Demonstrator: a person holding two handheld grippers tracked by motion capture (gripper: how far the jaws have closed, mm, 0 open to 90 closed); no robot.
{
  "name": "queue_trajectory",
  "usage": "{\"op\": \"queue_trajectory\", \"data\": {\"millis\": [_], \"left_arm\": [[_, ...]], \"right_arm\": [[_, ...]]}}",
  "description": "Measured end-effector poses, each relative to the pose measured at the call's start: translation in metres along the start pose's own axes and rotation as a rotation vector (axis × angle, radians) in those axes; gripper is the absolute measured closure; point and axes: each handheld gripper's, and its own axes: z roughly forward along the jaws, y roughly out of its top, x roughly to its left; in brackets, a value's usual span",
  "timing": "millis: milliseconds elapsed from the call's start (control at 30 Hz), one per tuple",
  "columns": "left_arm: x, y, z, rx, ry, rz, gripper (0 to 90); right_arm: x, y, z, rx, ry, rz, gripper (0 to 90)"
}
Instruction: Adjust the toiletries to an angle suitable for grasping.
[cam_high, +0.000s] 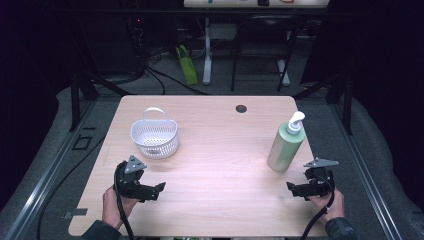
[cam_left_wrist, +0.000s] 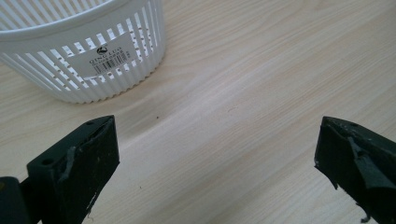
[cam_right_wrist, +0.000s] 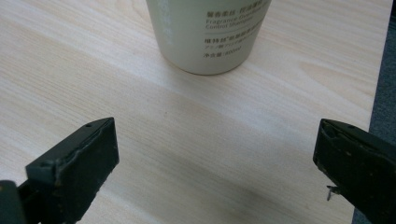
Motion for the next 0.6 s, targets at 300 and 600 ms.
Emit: {"op": "queue_trajectory", "data": {"millis": [300, 600], "left_arm": [[0.000, -0.001, -0.001, -0.011, -0.001, -0.008, 0.0], [-0.004, 0.001, 0.000, -0.019, -0.021, -0.009, 0.0]], "right_arm": [[0.003, 0.010, -0.015, -0.055, 0.011, -0.009, 0.0], [0.006, 0.021, -0.024, -0.107, 0.022, -0.021, 0.0]]}}
